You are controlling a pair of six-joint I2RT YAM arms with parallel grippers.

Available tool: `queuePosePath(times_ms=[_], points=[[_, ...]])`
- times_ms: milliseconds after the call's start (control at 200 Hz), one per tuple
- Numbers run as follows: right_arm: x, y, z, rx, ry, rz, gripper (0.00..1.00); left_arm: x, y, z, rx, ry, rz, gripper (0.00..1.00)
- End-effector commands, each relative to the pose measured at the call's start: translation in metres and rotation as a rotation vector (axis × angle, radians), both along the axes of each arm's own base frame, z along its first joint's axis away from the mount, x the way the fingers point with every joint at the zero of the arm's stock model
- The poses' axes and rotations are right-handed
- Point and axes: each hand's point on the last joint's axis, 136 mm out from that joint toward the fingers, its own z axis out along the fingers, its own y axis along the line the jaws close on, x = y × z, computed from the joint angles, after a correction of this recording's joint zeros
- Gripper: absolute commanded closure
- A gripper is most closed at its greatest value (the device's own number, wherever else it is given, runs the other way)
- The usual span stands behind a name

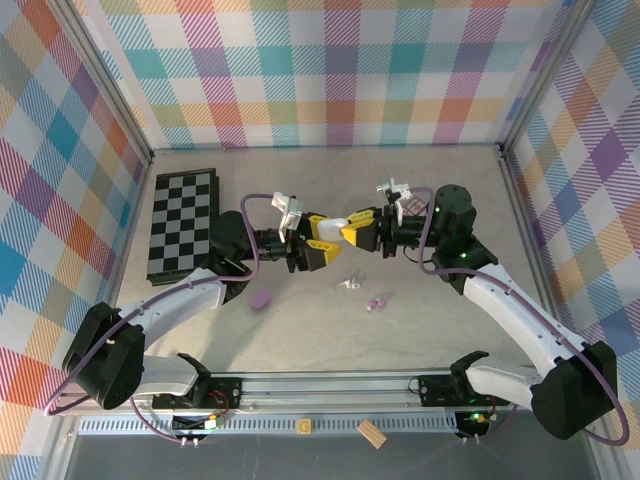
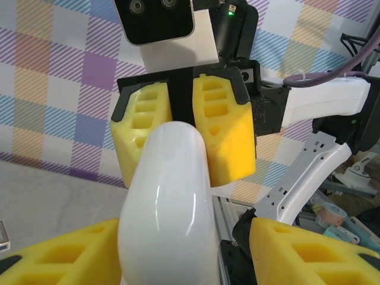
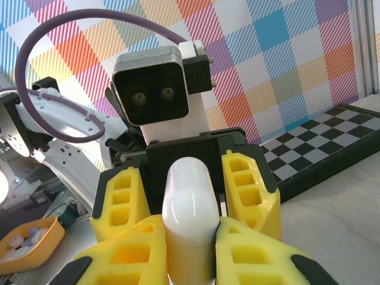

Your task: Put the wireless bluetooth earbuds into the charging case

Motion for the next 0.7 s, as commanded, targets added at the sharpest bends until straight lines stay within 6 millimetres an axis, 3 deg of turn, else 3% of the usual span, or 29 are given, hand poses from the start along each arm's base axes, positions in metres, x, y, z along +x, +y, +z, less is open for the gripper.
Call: queuePosePath(times_ms=[0,135,355,695], points=[[-0.001,0.002,0.015,0.033,-0.049,0.007,0.81,-0.010,0.002,0.011,-0.018,-0.070,-0.017,0.52],[-0.002,0.003,0.010,0.021,-0.041,0.016,0.80,-0.011,0.002,0.014,-0.023,-0.077,-0.016,0.66],[-0.005,0.003,0.006,0.006,-0.046,0.020,0.80,-0.010,0.004,0.019,-0.033,-0.088,-0.005,0.59],[-0.005,0.001,0.003,-0.003,-0.050,0.009,0.80,-0.012,0.008,0.022,-0.045,-0.104,0.018,0.66]])
